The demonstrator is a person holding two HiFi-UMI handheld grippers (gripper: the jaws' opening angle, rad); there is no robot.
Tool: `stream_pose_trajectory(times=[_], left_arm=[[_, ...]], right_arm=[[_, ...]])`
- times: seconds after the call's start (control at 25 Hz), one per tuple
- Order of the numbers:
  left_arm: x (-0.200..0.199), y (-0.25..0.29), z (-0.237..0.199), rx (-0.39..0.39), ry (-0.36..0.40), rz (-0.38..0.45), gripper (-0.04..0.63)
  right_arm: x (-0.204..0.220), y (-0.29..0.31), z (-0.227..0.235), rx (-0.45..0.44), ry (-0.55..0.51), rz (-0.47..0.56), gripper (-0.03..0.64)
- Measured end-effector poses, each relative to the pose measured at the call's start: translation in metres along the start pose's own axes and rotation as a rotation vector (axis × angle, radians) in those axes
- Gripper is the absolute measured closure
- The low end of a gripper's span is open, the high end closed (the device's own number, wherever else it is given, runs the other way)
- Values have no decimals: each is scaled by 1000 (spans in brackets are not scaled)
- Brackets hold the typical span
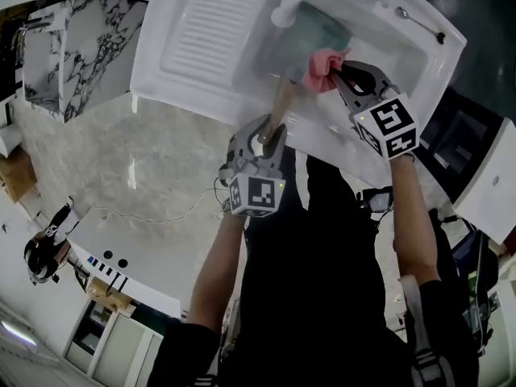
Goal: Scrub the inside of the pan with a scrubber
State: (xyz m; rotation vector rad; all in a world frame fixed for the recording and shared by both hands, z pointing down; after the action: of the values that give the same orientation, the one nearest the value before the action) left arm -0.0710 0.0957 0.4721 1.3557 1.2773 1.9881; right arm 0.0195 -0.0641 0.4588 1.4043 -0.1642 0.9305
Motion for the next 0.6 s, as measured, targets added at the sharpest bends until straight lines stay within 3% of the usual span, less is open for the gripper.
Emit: stream_pose_trajectory(times=[0.32,0.6], left_arm=[[-3,0,2,-11,-6,-21,443],[-8,-2,3,-16,32,-49,443]], right_arm=[[7,78,3,-3,-143,-98,577],[7,127,1,-39,-352,-220,574]])
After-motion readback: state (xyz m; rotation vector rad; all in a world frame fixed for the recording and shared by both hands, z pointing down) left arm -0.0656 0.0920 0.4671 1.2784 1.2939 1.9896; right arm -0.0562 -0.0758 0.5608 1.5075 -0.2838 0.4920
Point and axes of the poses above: the fingertips, and each gripper's own axes: y forward along the fingers, z to its right, x out of its underside, the point moved 3 cm from there along -y, backward along the fingers, and after that the axes turned 14 degrees about -z, right-handed, at the moved point
